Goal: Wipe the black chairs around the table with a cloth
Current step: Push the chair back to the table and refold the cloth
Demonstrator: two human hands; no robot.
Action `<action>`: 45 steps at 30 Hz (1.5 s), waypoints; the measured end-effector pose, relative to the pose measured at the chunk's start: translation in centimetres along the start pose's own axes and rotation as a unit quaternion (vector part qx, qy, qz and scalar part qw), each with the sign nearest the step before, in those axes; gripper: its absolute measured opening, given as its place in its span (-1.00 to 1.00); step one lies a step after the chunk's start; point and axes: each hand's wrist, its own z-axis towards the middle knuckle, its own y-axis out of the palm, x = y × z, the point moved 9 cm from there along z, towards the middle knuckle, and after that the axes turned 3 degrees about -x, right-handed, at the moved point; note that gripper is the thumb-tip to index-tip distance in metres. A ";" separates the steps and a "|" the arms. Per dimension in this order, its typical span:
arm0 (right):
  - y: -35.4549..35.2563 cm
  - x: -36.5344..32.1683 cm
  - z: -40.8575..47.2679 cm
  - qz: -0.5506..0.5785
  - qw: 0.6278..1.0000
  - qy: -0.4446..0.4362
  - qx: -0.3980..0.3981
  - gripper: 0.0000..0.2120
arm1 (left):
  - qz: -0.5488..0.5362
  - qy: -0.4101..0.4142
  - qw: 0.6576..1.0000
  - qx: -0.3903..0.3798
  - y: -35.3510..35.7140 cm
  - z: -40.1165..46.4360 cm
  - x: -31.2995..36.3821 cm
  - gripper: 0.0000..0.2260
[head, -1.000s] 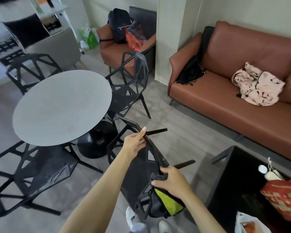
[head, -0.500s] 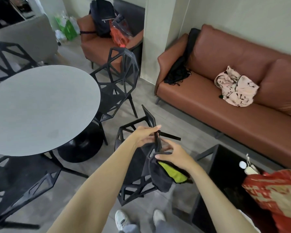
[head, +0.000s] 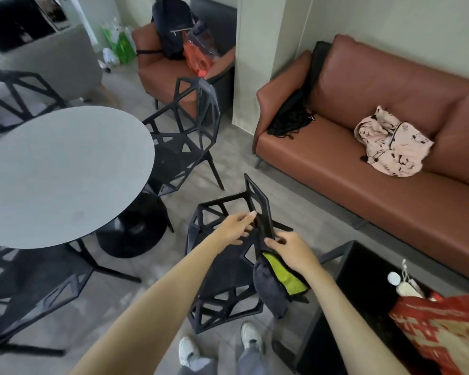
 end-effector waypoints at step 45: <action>7.3 19.2 0.4 0.195 0.949 0.238 0.067 -0.67 | 0.188 -0.113 0.972 0.090 9.7 0.4 -13.2 -0.78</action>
